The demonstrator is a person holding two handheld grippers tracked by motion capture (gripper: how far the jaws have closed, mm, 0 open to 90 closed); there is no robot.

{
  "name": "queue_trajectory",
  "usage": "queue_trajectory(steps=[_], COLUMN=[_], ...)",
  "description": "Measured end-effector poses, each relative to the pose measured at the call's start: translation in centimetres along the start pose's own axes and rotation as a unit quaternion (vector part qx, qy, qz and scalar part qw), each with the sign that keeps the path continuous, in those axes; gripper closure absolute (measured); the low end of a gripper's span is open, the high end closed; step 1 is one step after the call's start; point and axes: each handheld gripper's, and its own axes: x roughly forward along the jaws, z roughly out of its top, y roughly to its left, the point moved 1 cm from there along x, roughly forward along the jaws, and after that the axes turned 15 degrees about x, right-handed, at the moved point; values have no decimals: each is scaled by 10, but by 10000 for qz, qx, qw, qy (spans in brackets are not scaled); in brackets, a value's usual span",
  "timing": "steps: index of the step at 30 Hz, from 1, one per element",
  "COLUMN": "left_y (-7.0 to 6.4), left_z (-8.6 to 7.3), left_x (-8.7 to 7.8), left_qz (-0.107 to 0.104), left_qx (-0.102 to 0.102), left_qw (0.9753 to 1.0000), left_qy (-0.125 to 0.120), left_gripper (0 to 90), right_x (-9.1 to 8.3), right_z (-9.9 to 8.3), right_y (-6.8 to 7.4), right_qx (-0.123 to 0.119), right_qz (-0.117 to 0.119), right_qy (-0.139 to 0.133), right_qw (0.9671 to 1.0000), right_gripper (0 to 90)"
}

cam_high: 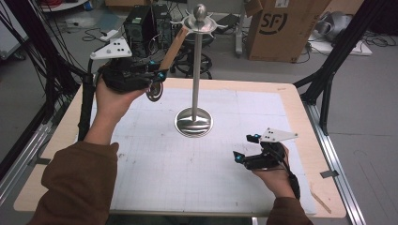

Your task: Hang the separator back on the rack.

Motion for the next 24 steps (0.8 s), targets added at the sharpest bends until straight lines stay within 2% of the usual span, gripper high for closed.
queue_trajectory(steps=[15,24], left_y=[5,5], left_z=[-4,-7], left_x=[9,17], left_qz=[88,50], left_qx=[-56,-130], left_qw=[9999,9999], left_qy=[55,60], left_gripper=[692,691], right_x=[0,-1], right_z=[-1,-1], right_y=[-1,-3], right_qx=[15,19], right_qz=[-16,-32], right_qy=[10,10], right_qw=[10000,10000], right_gripper=[133,133])
